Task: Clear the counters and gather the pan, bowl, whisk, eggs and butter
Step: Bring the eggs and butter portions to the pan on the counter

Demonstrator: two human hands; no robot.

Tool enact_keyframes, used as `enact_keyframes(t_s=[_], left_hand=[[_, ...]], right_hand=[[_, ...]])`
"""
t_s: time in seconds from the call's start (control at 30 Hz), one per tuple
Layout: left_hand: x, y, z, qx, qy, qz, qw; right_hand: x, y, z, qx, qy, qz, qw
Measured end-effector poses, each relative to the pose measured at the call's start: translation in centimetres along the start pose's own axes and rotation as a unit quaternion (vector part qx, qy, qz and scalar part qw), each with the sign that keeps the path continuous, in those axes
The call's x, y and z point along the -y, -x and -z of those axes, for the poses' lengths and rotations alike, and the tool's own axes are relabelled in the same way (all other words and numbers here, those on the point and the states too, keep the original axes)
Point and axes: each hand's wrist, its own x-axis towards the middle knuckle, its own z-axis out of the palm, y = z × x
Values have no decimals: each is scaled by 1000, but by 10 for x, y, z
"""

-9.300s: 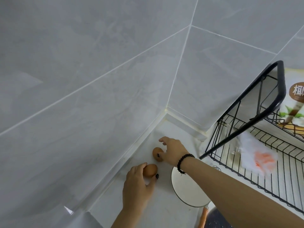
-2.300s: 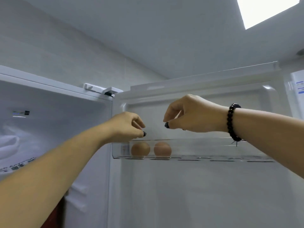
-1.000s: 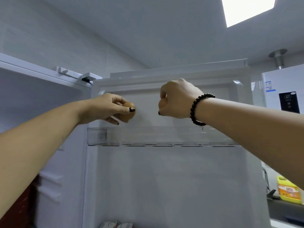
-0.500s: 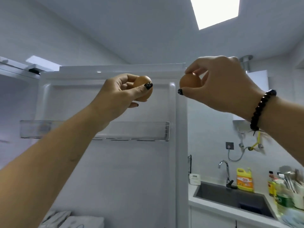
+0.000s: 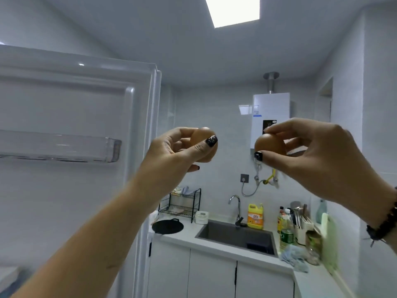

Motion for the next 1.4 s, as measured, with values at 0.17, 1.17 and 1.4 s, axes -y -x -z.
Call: enact_keyframes(t_s=[0.17,1.17,1.4], left_hand=[[39,17,-58,27,66,68,995],[331,-10,-202,-11,255,350,901],[392,-32,-200,-26,211,374,903]], right_hand=[[-41,42,16,-10,-60,-61,996],[-295,112,-124,3,-206,-389,898],[-345,112,-198,6,-268,-426,864]])
